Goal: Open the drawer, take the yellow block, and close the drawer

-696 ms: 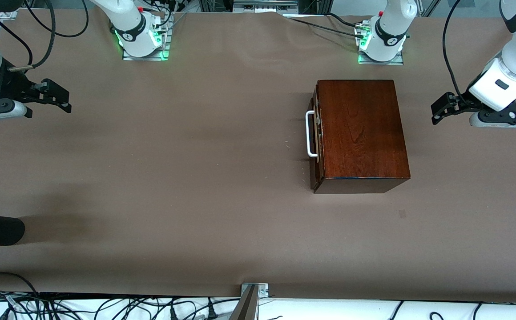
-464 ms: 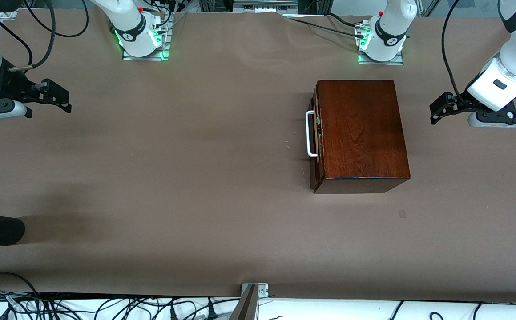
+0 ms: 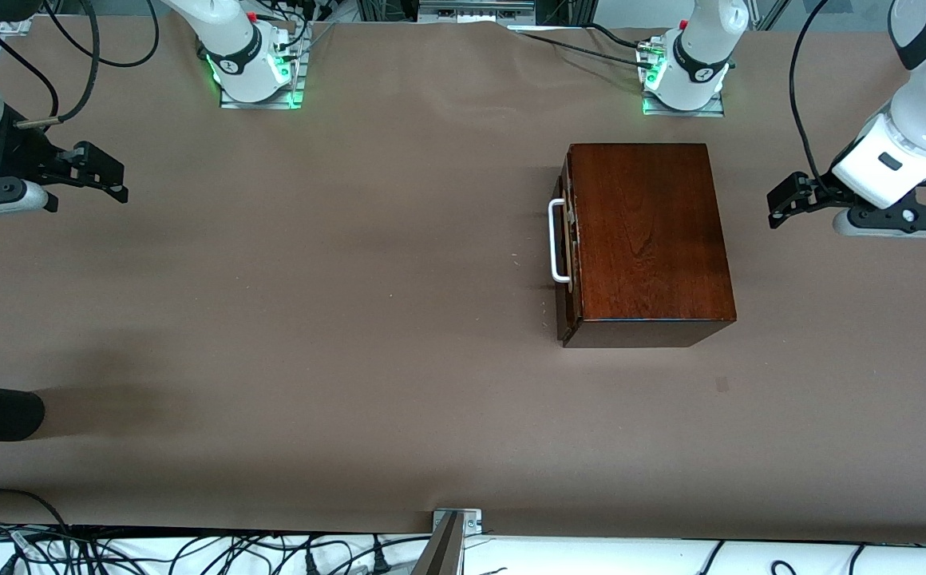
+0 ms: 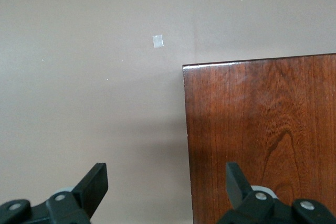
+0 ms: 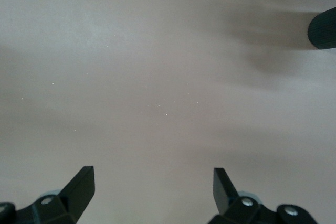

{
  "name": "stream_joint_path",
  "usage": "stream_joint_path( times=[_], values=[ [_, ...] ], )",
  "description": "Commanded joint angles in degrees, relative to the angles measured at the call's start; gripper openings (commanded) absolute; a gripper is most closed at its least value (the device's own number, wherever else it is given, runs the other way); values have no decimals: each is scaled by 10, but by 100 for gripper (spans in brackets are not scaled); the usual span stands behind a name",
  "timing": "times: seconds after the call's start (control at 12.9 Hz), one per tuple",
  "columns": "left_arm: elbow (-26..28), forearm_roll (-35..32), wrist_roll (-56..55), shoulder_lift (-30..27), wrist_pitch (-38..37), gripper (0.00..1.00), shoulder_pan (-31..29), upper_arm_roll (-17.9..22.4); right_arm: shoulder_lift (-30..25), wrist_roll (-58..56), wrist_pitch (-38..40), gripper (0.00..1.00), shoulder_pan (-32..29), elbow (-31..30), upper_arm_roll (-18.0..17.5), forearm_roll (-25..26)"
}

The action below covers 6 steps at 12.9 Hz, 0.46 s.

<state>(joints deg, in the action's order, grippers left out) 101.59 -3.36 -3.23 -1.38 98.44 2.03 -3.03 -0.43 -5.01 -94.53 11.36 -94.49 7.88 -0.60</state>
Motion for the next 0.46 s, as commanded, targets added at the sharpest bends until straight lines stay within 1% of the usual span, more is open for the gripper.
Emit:
stream_joint_path(
  times=[0.0,0.08,0.15,0.23,0.31,0.39],
  values=[
    [-20,5,-1,17,-52,100,3,-2,-1,-3,9,100,-3,7,-1,-7],
    [-20,7,1,23,-79,100,9,-7,-1,-2,8,100,-3,7,-1,-7],
    [-20,12,1,30,-102,100,16,-21,-1,-3,8,100,-3,7,-1,-7],
    [-21,19,-1,43,-103,100,17,-47,-1,-3,8,100,-3,7,-1,-7],
    [-28,30,-10,64,-99,100,17,-86,-1,-3,8,100,-3,7,-1,-7],
    [-52,30,-33,93,-98,100,18,-118,-1,-3,8,100,-3,7,-1,-7]
  ],
)
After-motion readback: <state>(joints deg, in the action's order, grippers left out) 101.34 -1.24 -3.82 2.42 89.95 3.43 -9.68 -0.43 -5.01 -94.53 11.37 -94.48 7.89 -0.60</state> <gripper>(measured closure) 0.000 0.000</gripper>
